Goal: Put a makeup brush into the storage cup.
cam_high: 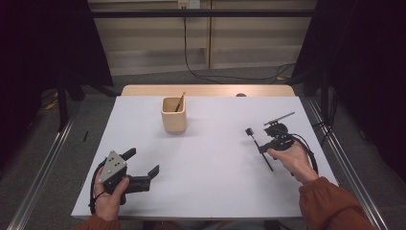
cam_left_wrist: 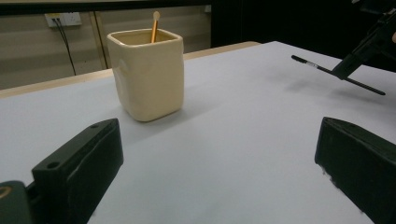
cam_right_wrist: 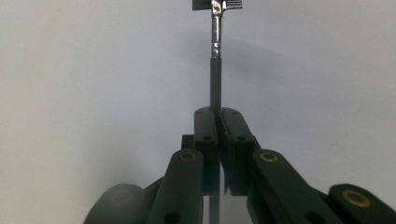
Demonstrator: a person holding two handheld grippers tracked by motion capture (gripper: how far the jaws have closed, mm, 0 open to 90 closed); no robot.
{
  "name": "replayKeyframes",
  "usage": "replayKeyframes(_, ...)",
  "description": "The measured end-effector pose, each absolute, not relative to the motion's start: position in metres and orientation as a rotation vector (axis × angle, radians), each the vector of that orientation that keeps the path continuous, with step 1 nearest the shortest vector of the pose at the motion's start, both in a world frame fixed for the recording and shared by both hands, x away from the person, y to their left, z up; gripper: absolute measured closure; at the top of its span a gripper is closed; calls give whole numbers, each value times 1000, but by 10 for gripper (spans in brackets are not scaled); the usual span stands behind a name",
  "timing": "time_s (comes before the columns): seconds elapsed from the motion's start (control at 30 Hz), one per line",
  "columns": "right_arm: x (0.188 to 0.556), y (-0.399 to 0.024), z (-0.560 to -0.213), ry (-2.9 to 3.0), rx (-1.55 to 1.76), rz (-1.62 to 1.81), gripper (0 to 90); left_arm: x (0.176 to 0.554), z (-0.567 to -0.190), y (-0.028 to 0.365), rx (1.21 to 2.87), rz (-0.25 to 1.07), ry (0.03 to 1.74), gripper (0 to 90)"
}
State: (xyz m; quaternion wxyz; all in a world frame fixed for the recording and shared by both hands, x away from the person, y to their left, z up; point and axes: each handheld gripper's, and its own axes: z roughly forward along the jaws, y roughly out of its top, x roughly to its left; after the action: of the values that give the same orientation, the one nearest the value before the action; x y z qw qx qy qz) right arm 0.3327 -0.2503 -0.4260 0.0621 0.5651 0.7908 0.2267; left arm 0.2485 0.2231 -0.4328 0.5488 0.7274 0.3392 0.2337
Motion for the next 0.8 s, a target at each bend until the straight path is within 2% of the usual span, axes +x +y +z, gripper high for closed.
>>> replayKeyframes(0.8,311,-261,-419,2197,1496,1123,854,248,-432,223,1727,549,798,10)
